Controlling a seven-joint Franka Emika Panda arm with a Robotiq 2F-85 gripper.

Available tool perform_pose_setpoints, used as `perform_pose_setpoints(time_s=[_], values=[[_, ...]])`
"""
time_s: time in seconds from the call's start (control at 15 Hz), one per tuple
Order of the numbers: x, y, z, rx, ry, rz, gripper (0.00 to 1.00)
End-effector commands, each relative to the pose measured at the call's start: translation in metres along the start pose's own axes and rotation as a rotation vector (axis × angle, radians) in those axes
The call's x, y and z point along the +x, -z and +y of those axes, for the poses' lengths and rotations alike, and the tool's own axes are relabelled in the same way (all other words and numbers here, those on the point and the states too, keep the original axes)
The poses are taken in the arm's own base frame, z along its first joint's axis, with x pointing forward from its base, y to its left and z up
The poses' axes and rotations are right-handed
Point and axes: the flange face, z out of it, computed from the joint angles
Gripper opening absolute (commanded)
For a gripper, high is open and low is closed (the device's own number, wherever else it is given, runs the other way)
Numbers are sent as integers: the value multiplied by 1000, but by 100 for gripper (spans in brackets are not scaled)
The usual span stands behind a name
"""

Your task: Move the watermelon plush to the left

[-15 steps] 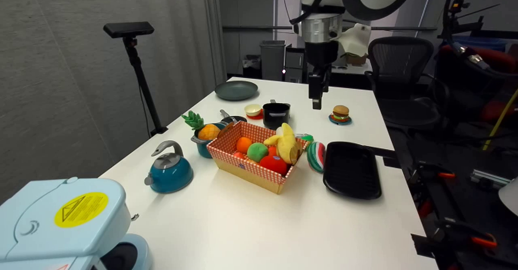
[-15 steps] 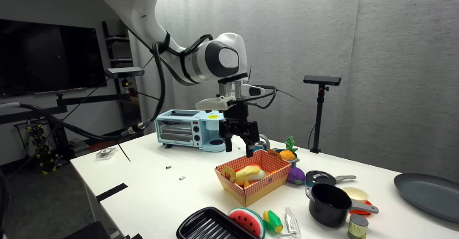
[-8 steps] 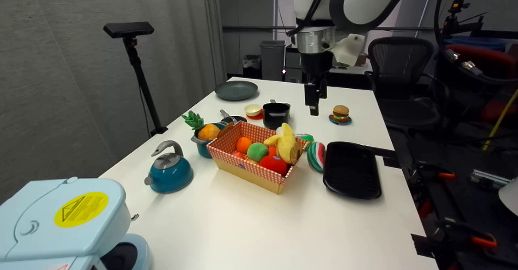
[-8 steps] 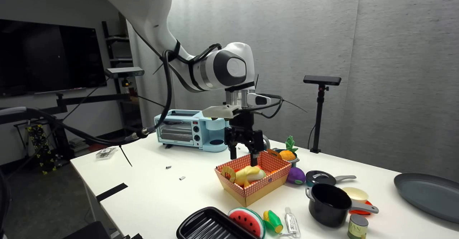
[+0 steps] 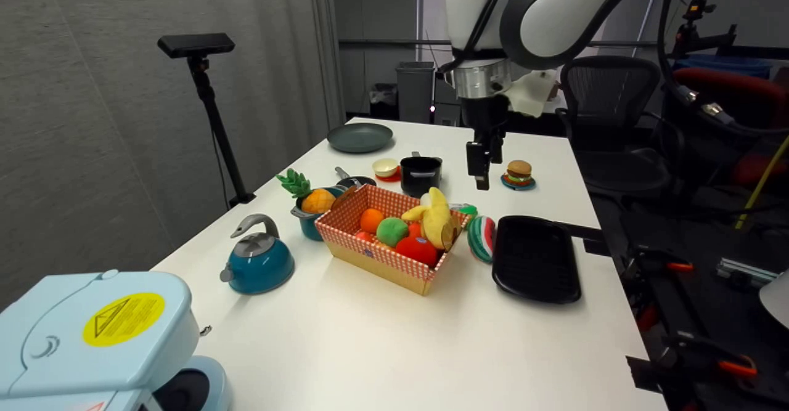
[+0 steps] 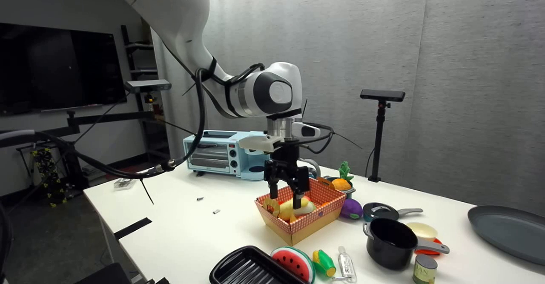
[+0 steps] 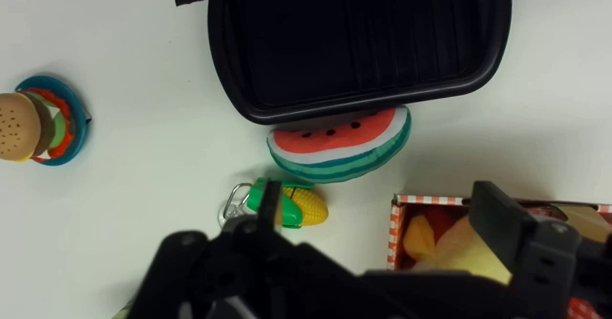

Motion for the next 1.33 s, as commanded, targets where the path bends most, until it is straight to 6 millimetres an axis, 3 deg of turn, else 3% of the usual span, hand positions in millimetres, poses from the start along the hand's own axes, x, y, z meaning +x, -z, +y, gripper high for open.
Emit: perform_pose_setpoints(time_s=[0.0, 0.67, 1.27], values=[[-2, -6, -2, 29, -19, 64, 100], [-17, -50, -24, 46, 13, 129, 100], [-1, -97, -17, 41, -29, 110, 100]])
